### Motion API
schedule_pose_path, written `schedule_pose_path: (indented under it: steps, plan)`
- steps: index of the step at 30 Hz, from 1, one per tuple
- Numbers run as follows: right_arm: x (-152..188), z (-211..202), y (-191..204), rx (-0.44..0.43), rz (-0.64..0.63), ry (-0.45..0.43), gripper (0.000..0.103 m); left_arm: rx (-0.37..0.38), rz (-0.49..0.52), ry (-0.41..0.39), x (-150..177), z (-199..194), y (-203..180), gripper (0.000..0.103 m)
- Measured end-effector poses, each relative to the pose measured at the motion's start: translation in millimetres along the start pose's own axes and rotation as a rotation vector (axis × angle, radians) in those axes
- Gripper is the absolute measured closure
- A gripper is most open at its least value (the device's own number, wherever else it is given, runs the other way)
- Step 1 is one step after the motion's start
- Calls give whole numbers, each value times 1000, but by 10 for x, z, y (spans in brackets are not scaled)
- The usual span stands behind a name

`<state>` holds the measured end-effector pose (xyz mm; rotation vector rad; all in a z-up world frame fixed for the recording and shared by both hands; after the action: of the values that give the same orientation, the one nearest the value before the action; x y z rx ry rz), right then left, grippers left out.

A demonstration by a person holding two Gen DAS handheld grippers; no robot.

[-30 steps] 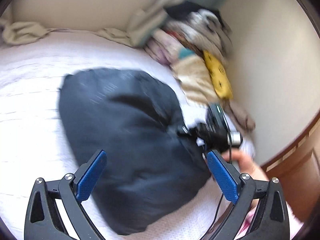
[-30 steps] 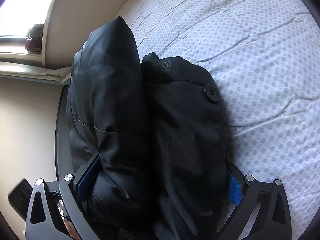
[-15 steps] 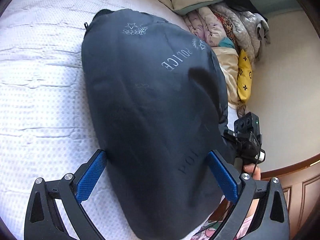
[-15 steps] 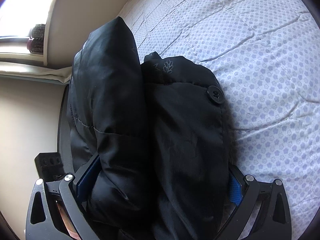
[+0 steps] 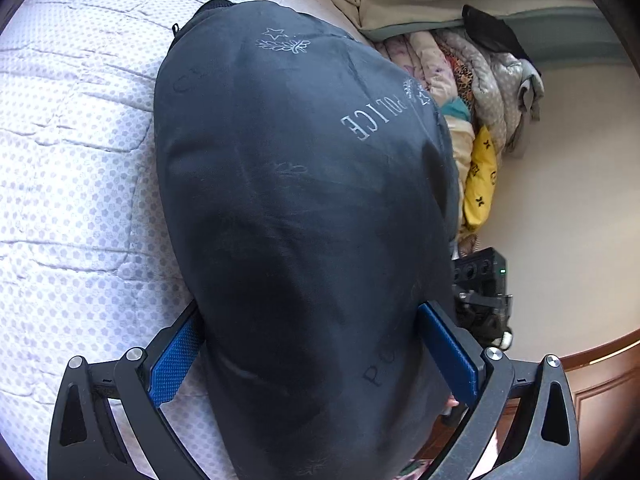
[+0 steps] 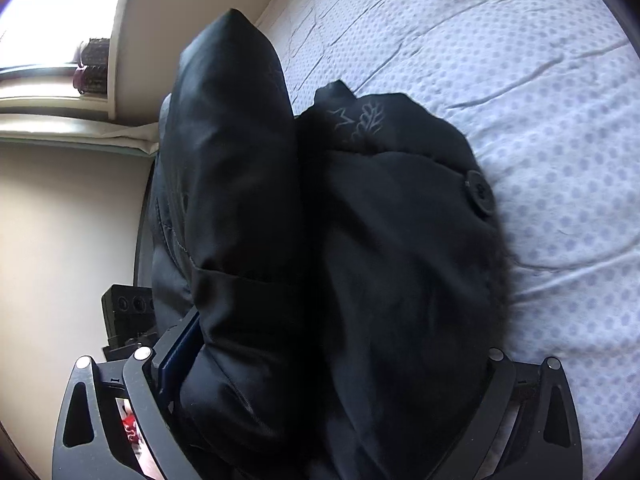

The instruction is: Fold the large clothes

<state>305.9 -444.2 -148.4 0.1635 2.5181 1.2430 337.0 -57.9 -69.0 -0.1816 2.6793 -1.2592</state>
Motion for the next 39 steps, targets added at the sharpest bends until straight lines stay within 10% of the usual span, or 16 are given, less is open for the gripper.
schedule_pose_path:
  steps: [17, 30, 39]
  plan:
    - [-2, 97, 6, -33, -26, 29, 5, 21, 17, -39, 4, 178, 135, 0]
    - [6, 116, 47, -159, -9, 20, 33, -24, 125, -124, 29, 58, -178, 11]
    - [-46, -29, 364, -198, -93, -33, 34, 25, 224, -225, 81, -364, -467, 12]
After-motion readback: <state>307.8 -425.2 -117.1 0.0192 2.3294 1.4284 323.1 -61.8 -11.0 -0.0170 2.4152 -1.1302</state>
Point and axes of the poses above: each gripper's, at about its wrist camera, not at the fingertips, and z roughly the way its jaws point, y to its left, x to its underside, the point moved 1 cm from there along z, roughly the way its jaws point, and after that the axes turned 7 degrees about -z, right-handed, at the moved point
